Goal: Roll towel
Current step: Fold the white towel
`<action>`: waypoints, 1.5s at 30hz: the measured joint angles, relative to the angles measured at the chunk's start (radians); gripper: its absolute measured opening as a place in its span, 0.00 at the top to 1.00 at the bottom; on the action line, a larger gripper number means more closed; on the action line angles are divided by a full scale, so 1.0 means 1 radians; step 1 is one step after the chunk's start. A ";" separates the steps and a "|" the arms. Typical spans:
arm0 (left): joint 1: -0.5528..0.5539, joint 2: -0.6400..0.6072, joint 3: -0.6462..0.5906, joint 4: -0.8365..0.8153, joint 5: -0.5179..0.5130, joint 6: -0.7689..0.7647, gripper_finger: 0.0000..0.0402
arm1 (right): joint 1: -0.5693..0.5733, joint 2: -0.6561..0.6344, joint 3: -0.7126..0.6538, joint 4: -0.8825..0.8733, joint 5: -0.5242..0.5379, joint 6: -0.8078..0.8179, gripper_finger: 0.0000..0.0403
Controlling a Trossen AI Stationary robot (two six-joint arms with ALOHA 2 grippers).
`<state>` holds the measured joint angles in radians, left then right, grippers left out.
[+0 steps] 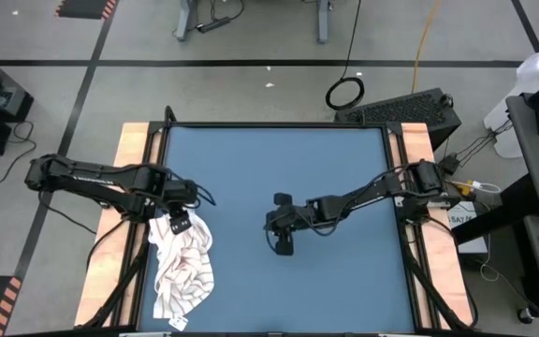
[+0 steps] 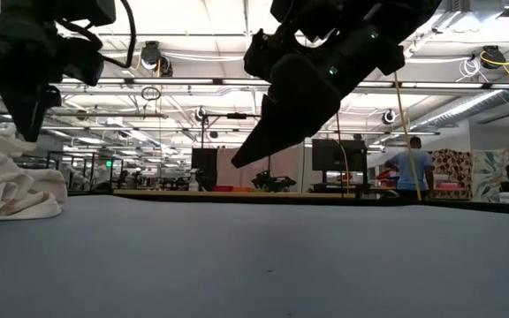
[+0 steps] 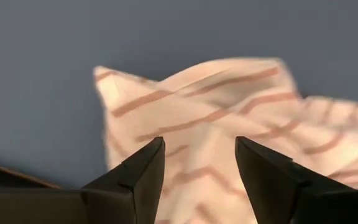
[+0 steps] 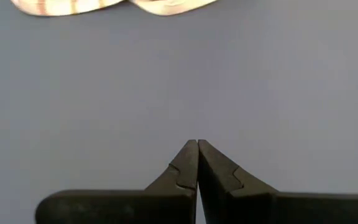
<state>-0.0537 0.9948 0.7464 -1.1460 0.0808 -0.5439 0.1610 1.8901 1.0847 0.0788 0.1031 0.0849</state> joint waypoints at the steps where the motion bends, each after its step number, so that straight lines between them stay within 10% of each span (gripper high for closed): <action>1: -0.002 0.003 0.000 -0.004 -0.008 0.028 0.50 | 0.007 0.010 0.000 0.015 -0.001 0.000 1.00; 8: -0.025 0.022 -0.052 0.008 -0.003 0.210 0.56 | 0.039 0.035 0.000 0.032 0.000 0.000 1.00; 16: -0.034 0.045 -0.093 0.132 0.144 0.218 0.96 | 0.044 0.035 0.000 0.097 0.000 0.008 1.00; 31: -0.059 0.046 0.096 0.278 -0.076 0.345 0.99 | 0.043 0.028 0.000 0.243 0.001 0.046 1.00; 45: -0.071 0.046 0.344 0.517 -0.202 0.771 0.99 | 0.004 -0.068 0.001 0.319 0.148 0.084 1.00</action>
<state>-0.1245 1.0412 1.0909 -0.6288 -0.1211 0.2267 0.1650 1.8221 1.0855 0.3977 0.2515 0.1690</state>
